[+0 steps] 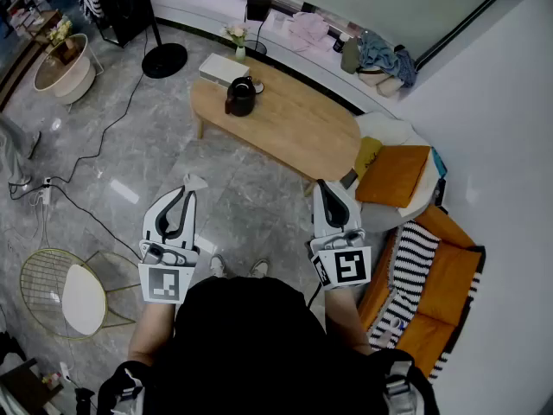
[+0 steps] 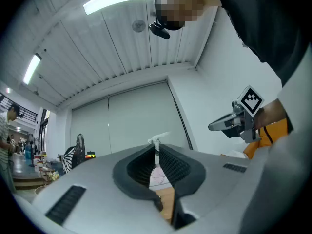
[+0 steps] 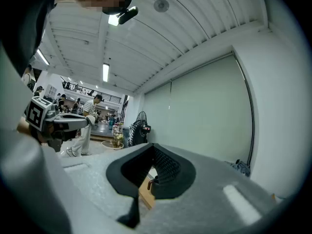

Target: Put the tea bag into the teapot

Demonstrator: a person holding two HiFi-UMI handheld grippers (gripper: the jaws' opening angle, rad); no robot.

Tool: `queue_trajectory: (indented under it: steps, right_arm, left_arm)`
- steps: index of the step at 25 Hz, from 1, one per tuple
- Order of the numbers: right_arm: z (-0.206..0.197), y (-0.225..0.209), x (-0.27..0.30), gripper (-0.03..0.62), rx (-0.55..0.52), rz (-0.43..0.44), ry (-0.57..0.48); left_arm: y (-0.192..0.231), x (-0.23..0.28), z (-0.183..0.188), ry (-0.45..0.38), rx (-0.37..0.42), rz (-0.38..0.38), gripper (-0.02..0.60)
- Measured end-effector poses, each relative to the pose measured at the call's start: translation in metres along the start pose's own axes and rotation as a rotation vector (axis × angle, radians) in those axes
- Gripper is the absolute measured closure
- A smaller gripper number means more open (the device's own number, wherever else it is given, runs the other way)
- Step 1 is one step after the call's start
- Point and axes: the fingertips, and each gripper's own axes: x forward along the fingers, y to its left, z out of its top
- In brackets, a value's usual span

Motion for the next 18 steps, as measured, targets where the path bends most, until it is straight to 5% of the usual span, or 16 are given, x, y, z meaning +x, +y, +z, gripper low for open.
queue_trajectory:
  steps: [18]
  right_arm:
    - [-0.034, -0.04, -0.026, 0.589, 0.018, 0.094, 0.014]
  left_arm:
    - [-0.052, 0.018, -0.013, 0.018, -0.014, 0.069, 0.552]
